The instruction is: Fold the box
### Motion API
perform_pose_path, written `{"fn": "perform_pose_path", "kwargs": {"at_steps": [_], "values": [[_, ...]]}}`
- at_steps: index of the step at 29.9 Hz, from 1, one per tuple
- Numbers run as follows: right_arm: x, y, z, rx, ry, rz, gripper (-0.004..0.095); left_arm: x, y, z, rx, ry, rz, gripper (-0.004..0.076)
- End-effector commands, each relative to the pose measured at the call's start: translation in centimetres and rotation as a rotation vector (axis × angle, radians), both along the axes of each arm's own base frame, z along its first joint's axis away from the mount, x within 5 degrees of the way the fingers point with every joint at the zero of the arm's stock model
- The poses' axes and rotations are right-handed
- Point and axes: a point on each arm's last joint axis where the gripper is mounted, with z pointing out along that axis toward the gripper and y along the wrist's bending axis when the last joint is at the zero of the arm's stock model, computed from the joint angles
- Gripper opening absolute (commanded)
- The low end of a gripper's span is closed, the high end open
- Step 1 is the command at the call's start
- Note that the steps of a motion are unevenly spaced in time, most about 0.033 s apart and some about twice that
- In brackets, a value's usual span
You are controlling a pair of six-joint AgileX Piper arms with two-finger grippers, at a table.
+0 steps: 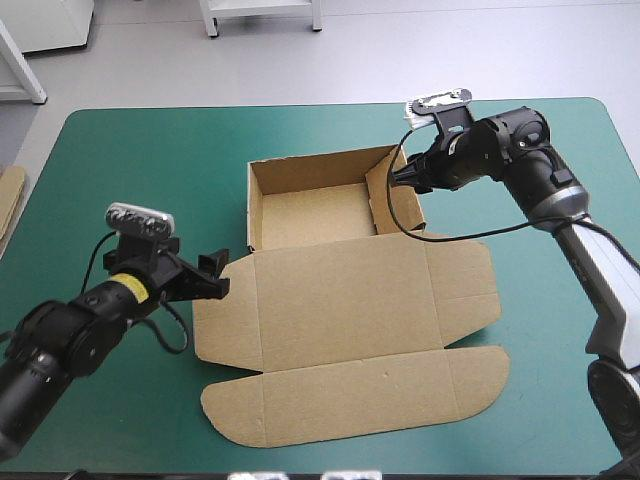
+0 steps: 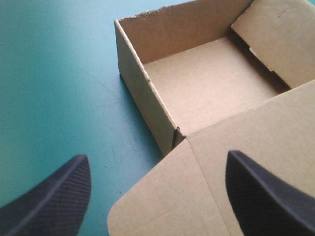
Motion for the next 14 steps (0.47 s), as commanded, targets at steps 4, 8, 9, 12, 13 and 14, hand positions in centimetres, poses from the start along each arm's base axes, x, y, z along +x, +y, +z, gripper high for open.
{"fn": "perform_pose_path", "kwargs": {"at_steps": [4,8,9,12,13,14], "values": [[-0.8,-0.4,2.7,0.041,-0.121,0.000,0.0509,-5.4,2.2,1.5,-0.124,-0.246,-0.003,0.0549],[-0.2,-0.2,1.9,0.035,-0.104,0.000,0.0511,-7.3,3.0,1.5,-0.132,-0.305,-0.003,0.0549],[0.2,0.0,1.5,0.034,-0.090,-0.002,0.0517,-7.4,3.1,1.6,-0.134,-0.310,-0.002,0.0549],[1.2,0.3,0.2,0.037,-0.054,-0.017,0.0537,-7.4,3.1,1.6,-0.133,-0.309,0.000,0.0549],[1.5,0.5,-0.3,0.035,-0.037,-0.022,0.0553,-7.4,3.1,1.6,-0.132,-0.306,0.000,0.0549],[1.7,0.6,-0.6,0.032,-0.025,-0.024,0.0567,-7.4,3.1,1.5,-0.131,-0.303,0.000,0.0549]]}}
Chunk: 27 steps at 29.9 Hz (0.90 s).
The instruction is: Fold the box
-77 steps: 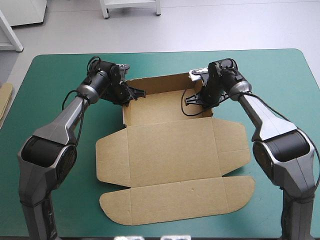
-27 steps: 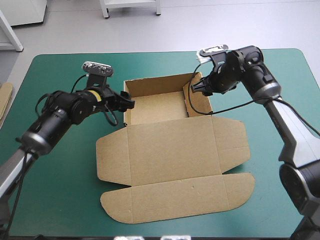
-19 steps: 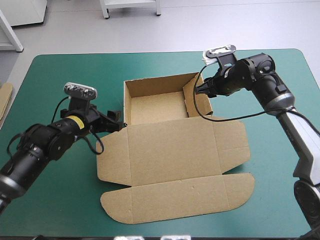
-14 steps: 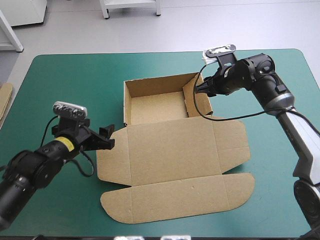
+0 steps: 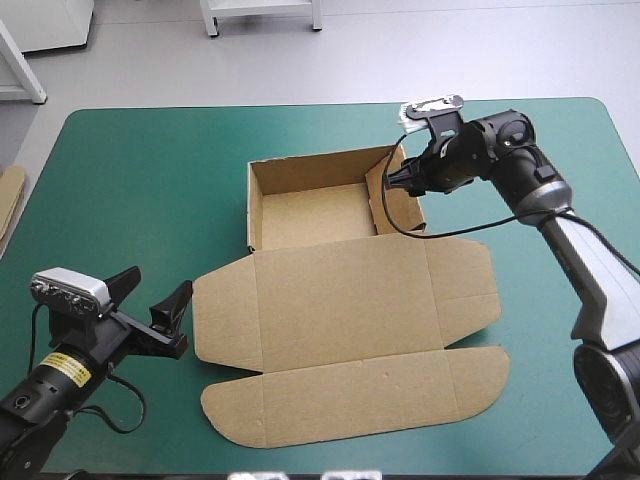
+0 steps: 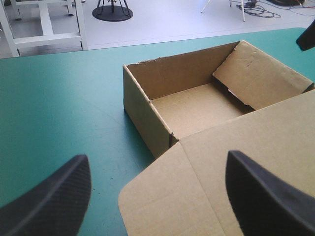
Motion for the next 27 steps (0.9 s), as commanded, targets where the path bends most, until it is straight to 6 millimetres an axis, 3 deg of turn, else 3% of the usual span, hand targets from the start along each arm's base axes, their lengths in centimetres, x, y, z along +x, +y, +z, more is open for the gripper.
{"fn": "perform_pose_path", "kwargs": {"at_steps": [1,7,18,22,25,27], "values": [[0.4,0.1,1.3,0.030,-0.060,-0.011,0.0581,0.1,0.0,1.4,-0.039,-0.077,0.000,0.0549],[2.4,0.8,-0.9,0.015,0.008,-0.017,0.0638,0.1,0.0,1.4,-0.039,-0.076,0.000,0.0549],[4.2,1.8,-5.0,-0.001,0.142,-0.020,0.0641,0.0,0.0,1.0,-0.015,-0.041,0.001,0.0549],[4.4,1.9,-5.3,0.010,0.142,-0.026,0.0638,0.0,0.1,0.8,0.003,-0.028,0.004,0.0549],[4.5,1.9,-5.1,0.017,0.132,-0.031,0.0572,0.0,0.1,0.8,0.003,-0.028,0.004,0.0549],[4.5,1.9,-5.1,0.019,0.132,-0.033,0.0429,0.0,0.1,0.8,0.003,-0.028,0.004,0.0549]]}}
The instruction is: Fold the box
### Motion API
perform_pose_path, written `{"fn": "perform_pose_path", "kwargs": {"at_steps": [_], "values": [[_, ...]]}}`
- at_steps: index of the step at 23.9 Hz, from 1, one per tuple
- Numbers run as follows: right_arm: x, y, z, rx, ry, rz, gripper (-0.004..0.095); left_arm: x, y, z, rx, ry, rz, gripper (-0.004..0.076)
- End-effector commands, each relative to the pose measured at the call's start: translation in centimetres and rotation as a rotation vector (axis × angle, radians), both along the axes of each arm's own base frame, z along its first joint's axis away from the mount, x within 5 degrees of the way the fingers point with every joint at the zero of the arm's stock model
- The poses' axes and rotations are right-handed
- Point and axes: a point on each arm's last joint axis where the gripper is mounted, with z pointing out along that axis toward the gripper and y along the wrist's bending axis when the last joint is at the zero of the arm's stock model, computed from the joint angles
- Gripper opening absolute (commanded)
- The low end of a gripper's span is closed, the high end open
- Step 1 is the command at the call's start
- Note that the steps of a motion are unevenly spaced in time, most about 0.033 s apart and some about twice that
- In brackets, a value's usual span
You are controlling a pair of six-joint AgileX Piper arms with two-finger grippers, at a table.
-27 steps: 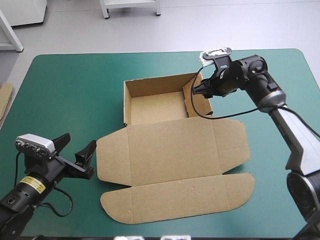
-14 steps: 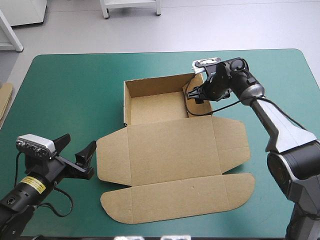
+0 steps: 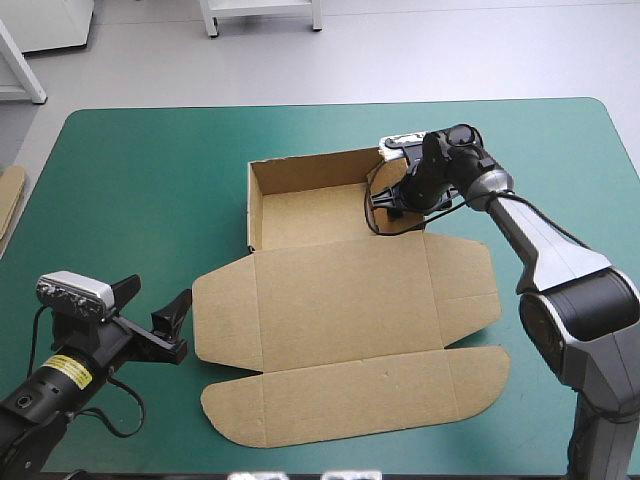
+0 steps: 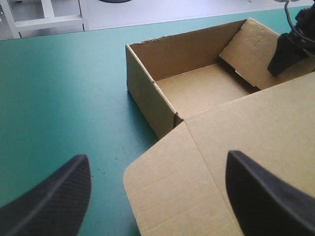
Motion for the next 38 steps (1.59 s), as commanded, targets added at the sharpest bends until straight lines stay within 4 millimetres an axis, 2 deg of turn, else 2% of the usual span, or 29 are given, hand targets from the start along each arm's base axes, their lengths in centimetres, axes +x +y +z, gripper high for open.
{"fn": "perform_pose_path", "kwargs": {"at_steps": [1,2,4,11,15,19,23,29,34,38], "values": [[-0.4,-0.3,3.7,0.049,-0.116,-0.008,0.0348,0.1,0.0,1.4,-0.033,-0.084,0.000,0.0549],[-0.4,-0.3,3.7,0.048,-0.114,-0.008,0.0200,0.1,0.0,1.4,-0.033,-0.084,0.000,0.0549],[-0.5,-0.3,3.7,0.039,-0.112,0.008,-0.0024,0.1,0.0,1.4,-0.033,-0.084,0.000,0.0549],[-0.6,-0.9,3.5,-0.041,-0.099,0.012,-0.0007,0.1,0.0,1.5,-0.034,-0.085,0.000,0.0549],[-0.2,-2.9,3.4,-0.065,-0.069,-0.039,-0.0019,0.1,0.0,1.4,-0.035,-0.085,-0.001,0.0549],[0.4,-6.4,3.3,-0.070,-0.029,-0.109,-0.0019,0.1,0.0,1.4,-0.035,-0.085,-0.001,0.0549],[1.1,-11.2,3.2,-0.063,-0.009,-0.190,-0.0019,0.1,0.0,1.4,-0.035,-0.085,-0.001,0.0546],[1.0,-20.2,3.2,-0.060,0.011,-0.401,-0.0019,0.1,0.0,1.5,-0.033,-0.085,0.000,0.0546],[0.2,-25.0,3.2,-0.062,0.018,-0.512,-0.0019,0.1,0.0,1.5,-0.031,-0.086,0.000,0.0546],[-0.6,-27.9,3.2,-0.072,0.022,-0.580,-0.0019,0.1,0.0,1.5,-0.031,-0.086,0.000,0.0546]]}}
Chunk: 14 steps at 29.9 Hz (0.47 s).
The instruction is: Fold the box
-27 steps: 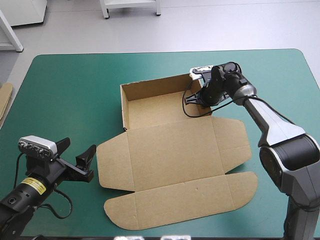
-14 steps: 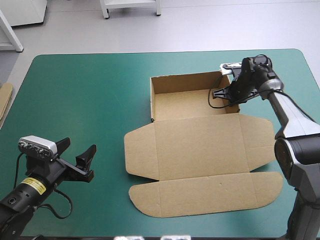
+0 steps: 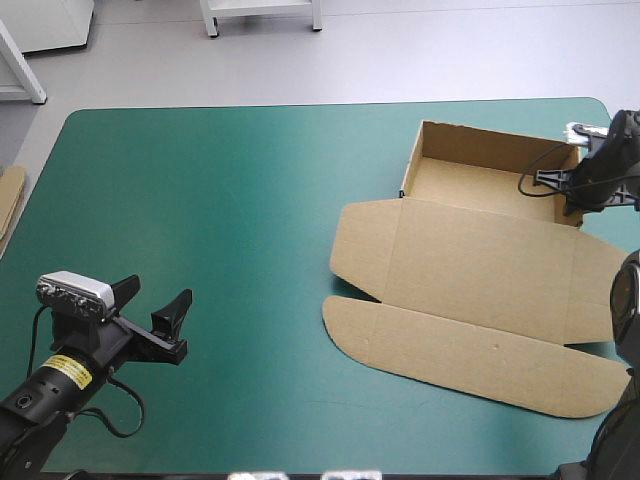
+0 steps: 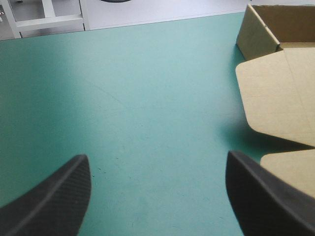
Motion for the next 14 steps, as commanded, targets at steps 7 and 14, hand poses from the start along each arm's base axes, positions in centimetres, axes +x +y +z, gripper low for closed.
{"fn": "perform_pose_path", "kwargs": {"at_steps": [7,14], "values": [[-3.1,-6.8,3.4,-0.066,-0.072,-0.162,-0.0018,0.1,-0.1,1.5,-0.036,-0.088,-0.001,0.0546],[-5.2,-10.9,3.4,-0.059,-0.081,-0.275,-0.0019,0.1,-0.1,1.5,-0.036,-0.088,-0.001,0.0546]]}}
